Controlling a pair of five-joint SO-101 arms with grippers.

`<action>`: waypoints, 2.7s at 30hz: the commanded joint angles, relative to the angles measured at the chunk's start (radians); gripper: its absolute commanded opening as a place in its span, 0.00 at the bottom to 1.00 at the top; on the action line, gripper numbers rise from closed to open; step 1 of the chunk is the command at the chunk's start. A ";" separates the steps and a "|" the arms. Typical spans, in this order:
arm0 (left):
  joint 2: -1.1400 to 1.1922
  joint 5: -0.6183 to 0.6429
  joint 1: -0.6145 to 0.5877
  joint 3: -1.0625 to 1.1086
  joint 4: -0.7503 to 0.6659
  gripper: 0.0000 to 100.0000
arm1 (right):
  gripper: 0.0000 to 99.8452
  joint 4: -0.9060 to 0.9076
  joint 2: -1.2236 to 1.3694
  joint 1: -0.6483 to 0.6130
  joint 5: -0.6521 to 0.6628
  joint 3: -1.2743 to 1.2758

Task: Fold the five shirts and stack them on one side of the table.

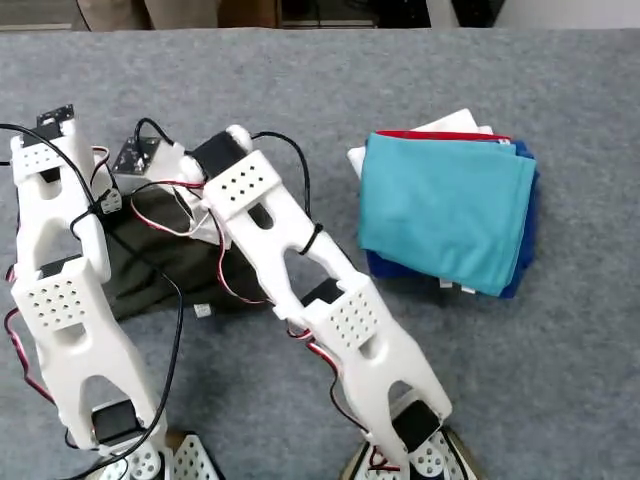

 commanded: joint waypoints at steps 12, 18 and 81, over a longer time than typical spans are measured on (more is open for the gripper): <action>0.004 -0.002 -0.017 -0.015 -0.002 0.02 | 0.00 -0.238 -0.387 -0.027 0.180 0.564; 0.004 0.000 -0.012 -0.014 0.000 0.02 | 0.00 -0.672 -0.303 -0.022 0.178 0.565; 0.002 -0.149 -0.170 -0.445 0.321 0.14 | 0.38 -0.068 -0.065 -0.076 -0.934 0.183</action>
